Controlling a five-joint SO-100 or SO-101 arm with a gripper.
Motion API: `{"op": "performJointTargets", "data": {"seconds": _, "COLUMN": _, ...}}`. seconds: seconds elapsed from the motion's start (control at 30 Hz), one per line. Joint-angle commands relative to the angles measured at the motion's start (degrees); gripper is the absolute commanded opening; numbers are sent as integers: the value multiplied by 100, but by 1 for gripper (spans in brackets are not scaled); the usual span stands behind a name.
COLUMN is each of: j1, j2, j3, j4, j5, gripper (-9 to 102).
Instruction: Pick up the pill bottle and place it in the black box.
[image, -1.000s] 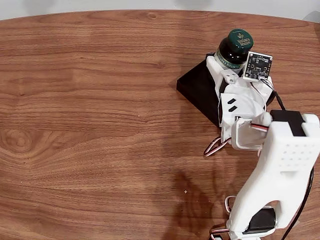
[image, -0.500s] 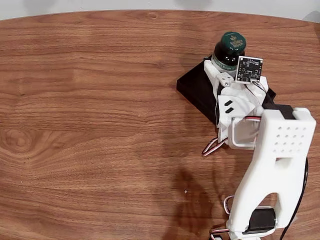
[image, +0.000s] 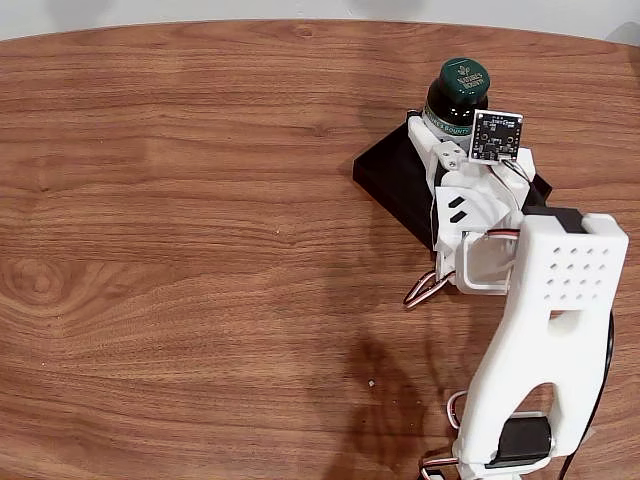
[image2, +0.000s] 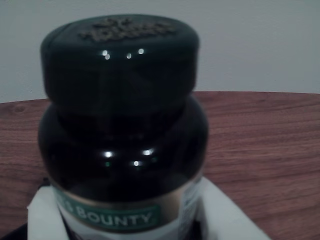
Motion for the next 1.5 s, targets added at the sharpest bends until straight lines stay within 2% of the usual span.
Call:
{"op": "performJointTargets", "data": {"seconds": 0.0, "j1": 88, "j2": 149, "j3": -141, "j4": 18, "j5": 79, "gripper": 21}}
{"op": "performJointTargets", "data": {"seconds": 0.53, "j1": 88, "j2": 712, "j3": 492, "j4": 26, "j5": 62, "gripper": 36}}
{"op": "performJointTargets", "data": {"seconds": 0.93, "j1": 308, "j2": 2224, "j3": 1661, "j4": 431, "j5": 123, "gripper": 42}}
{"op": "performJointTargets", "data": {"seconds": 1.17, "j1": 431, "j2": 3709, "j3": 2347, "j4": 1389, "j5": 193, "gripper": 43}}
{"op": "performJointTargets", "data": {"seconds": 1.47, "j1": 325, "j2": 6152, "j3": 3357, "j4": 3560, "j5": 475, "gripper": 40}}
